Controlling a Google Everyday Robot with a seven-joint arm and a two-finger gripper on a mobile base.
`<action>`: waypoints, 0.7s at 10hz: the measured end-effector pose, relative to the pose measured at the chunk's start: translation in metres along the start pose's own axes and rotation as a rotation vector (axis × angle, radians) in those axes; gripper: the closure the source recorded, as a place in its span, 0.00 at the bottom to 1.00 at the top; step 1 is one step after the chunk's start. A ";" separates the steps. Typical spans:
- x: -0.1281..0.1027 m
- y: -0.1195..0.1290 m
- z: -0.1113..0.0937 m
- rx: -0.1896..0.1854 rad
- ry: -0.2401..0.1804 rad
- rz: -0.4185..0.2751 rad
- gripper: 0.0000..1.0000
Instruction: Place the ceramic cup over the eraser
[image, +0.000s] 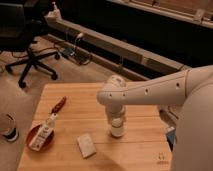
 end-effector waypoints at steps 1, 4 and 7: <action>0.000 0.001 0.000 0.005 -0.002 0.000 0.20; -0.004 0.009 -0.005 -0.018 -0.016 -0.004 0.20; -0.012 0.019 -0.035 -0.075 -0.054 -0.015 0.20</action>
